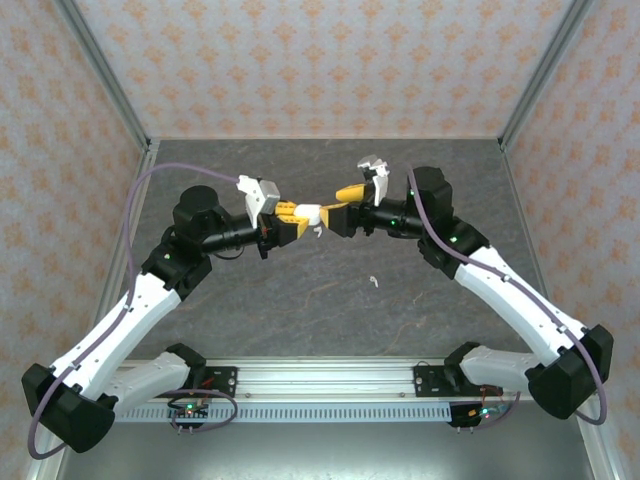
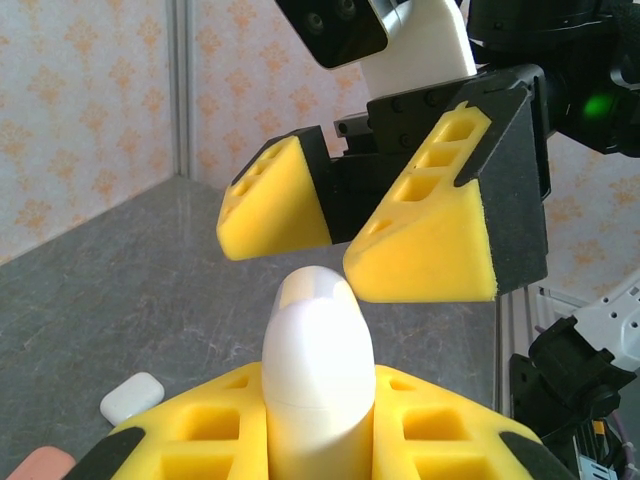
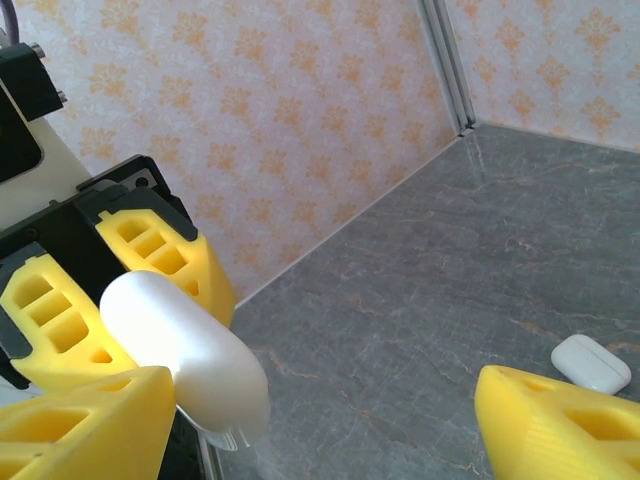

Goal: Insert wireless bluetooth earbuds into charging case

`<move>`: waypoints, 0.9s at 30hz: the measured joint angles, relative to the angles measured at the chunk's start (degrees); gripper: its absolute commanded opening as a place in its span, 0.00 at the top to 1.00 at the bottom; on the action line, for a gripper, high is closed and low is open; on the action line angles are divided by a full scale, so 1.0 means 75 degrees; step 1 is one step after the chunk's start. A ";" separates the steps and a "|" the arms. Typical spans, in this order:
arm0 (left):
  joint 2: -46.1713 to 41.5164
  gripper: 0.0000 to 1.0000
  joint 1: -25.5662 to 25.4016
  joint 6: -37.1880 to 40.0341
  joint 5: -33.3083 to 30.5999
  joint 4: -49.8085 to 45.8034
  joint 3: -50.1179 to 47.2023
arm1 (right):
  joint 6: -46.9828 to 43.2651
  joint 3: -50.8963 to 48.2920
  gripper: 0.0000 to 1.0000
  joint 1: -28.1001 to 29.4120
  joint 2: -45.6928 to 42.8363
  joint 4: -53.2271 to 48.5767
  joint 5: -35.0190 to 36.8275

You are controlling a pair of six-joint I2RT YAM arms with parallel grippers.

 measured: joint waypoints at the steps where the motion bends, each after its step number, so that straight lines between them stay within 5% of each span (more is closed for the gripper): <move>1: 0.0003 1.00 0.0000 0.0000 -0.0026 0.0000 0.0000 | 0.0000 0.0026 0.22 0.0000 0.0026 -0.0003 0.0026; 27: 0.0160 1.00 -0.0134 0.0140 -0.0332 -0.0061 0.0026 | 0.0175 0.1093 0.23 -0.0073 0.1014 -0.0498 0.0490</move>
